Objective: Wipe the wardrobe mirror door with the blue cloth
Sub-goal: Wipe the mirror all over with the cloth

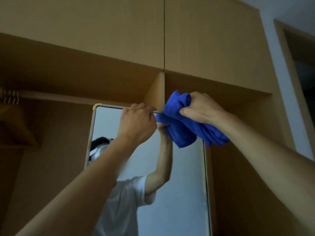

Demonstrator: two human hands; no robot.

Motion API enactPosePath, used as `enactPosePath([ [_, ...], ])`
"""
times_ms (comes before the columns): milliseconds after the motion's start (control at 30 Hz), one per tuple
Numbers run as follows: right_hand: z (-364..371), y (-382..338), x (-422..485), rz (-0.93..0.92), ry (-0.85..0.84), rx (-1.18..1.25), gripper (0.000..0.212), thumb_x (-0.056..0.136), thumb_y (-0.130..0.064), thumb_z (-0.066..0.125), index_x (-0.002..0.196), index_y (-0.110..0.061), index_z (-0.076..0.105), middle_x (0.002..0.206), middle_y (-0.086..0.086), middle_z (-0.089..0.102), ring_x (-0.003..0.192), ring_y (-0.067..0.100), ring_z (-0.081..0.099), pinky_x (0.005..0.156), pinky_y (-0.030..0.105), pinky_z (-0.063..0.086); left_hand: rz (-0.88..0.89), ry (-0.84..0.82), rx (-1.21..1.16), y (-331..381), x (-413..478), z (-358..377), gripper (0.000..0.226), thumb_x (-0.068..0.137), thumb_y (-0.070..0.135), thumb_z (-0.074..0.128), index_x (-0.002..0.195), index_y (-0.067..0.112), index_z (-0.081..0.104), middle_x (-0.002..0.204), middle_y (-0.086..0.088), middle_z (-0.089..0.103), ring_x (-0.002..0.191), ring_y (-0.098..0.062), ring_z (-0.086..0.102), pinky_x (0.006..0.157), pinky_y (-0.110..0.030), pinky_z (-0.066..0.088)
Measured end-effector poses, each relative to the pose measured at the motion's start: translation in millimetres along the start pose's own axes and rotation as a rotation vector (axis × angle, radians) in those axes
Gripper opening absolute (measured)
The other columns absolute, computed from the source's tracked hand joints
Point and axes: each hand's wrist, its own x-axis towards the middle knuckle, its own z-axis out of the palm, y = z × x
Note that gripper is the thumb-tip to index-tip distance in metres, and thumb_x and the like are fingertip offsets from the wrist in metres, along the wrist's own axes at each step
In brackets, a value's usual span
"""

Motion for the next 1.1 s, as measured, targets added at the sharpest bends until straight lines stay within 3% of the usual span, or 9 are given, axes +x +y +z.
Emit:
enactPosePath([
  [267,9,-28,2,-0.059,0.009,0.028,0.029,0.079,-0.021,0.059,0.056,-0.022,0.041,0.05,-0.007,0.042,0.048,0.015,0.042,0.049,0.031,0.033,0.049,-0.129,0.141,0,3,-31,0.037,0.1,0.034,0.031,0.108,0.024,0.065,0.107,0.002,0.069,0.1,-0.025,0.063,0.09,-0.04,0.029],
  [400,9,-24,0,0.002,0.038,0.019,0.026,0.079,-0.02,0.058,0.058,-0.021,0.043,0.053,-0.004,0.045,0.049,0.018,0.045,0.049,0.031,0.034,-0.024,-0.045,0.283,-20,-2,-51,0.041,0.104,0.032,0.028,0.08,0.022,0.06,0.089,0.0,0.063,0.085,-0.023,0.056,0.093,-0.045,0.031],
  [500,11,-25,0,0.033,0.075,-0.029,0.022,0.08,-0.021,0.058,0.061,-0.019,0.046,0.056,-0.001,0.049,0.051,0.02,0.049,0.049,0.03,0.035,-0.082,0.036,0.269,-48,-12,-64,0.045,0.105,0.032,0.028,0.072,0.021,0.056,0.082,0.001,0.059,0.084,-0.022,0.054,0.099,-0.046,0.027],
  [600,15,-41,0,0.005,0.088,-0.034,0.021,0.079,-0.023,0.058,0.062,-0.02,0.047,0.056,-0.002,0.05,0.052,0.02,0.051,0.051,0.031,0.038,-0.109,0.079,0.186,-67,-19,-73,0.045,0.107,0.032,0.03,0.08,0.019,0.064,0.079,0.001,0.063,0.085,-0.022,0.058,0.099,-0.04,0.022],
  [667,22,-59,-3,-0.031,0.087,-0.01,0.018,0.079,-0.026,0.058,0.064,-0.019,0.05,0.057,-0.002,0.052,0.053,0.02,0.052,0.051,0.031,0.039,-0.15,0.058,0.025,-70,-18,-81,0.045,0.108,0.032,0.031,0.092,0.015,0.069,0.082,-0.003,0.067,0.085,-0.024,0.06,0.099,-0.037,0.027],
  [767,43,-92,-10,-0.12,0.147,0.029,0.011,0.077,-0.03,0.056,0.071,-0.022,0.052,0.065,-0.004,0.056,0.057,0.019,0.055,0.051,0.028,0.036,-0.231,0.023,-0.251,-68,-15,-94,0.047,0.109,0.035,0.029,0.105,0.01,0.068,0.097,-0.012,0.07,0.094,-0.032,0.062,0.092,-0.046,0.047],
  [933,87,-133,-20,-0.244,0.339,0.033,0.033,0.082,-0.042,0.064,0.099,-0.014,0.055,0.095,0.0,0.054,0.085,0.018,0.053,0.066,0.033,0.047,-0.305,-0.112,-0.435,-71,-12,-104,0.069,0.108,0.055,0.011,0.129,0.023,0.068,0.129,-0.006,0.067,0.12,-0.025,0.058,0.105,-0.041,0.042],
  [1100,109,-142,-24,-0.274,0.428,0.014,0.039,0.083,-0.043,0.067,0.108,-0.016,0.054,0.097,-0.003,0.047,0.092,0.015,0.049,0.067,0.026,0.038,-0.364,-0.178,-0.498,-77,-4,-108,0.085,0.102,0.066,0.003,0.118,0.018,0.072,0.115,-0.008,0.07,0.105,-0.022,0.064,0.1,-0.041,0.047],
])
